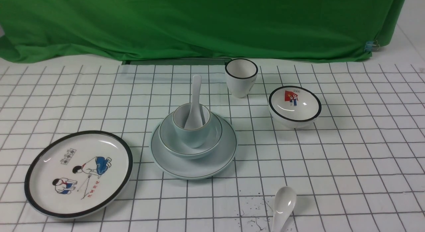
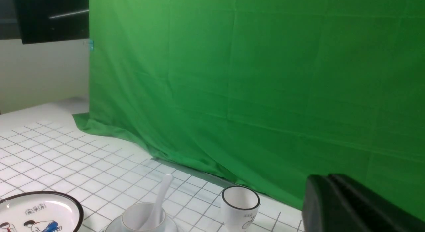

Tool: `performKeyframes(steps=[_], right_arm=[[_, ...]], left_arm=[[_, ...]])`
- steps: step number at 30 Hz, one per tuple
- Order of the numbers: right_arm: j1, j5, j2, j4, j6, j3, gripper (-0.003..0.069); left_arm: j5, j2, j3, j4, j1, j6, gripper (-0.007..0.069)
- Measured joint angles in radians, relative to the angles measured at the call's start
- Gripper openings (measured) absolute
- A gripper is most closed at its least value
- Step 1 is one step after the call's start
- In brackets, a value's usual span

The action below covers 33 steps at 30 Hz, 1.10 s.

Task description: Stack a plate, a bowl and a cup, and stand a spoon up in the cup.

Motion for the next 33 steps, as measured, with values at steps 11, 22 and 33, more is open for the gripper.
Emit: performKeyframes(steps=[11, 22, 33], right_arm=[[-0.132, -0.028, -0.092, 0.024, -0.029, 0.193, 0.0013], [-0.573, -0.078, -0.424, 0.038, -0.029, 0.632, 0.0013], [-0.534, -0.030, -0.447, 0.038, 0.026, 0.688, 0.0011]], left_arm=[[0.000, 0.000, 0.000, 0.000, 0.000, 0.000, -0.0031], [0.000, 0.000, 0.000, 0.000, 0.000, 0.000, -0.0031], [0.000, 0.000, 0.001, 0.001, 0.000, 0.000, -0.0030]])
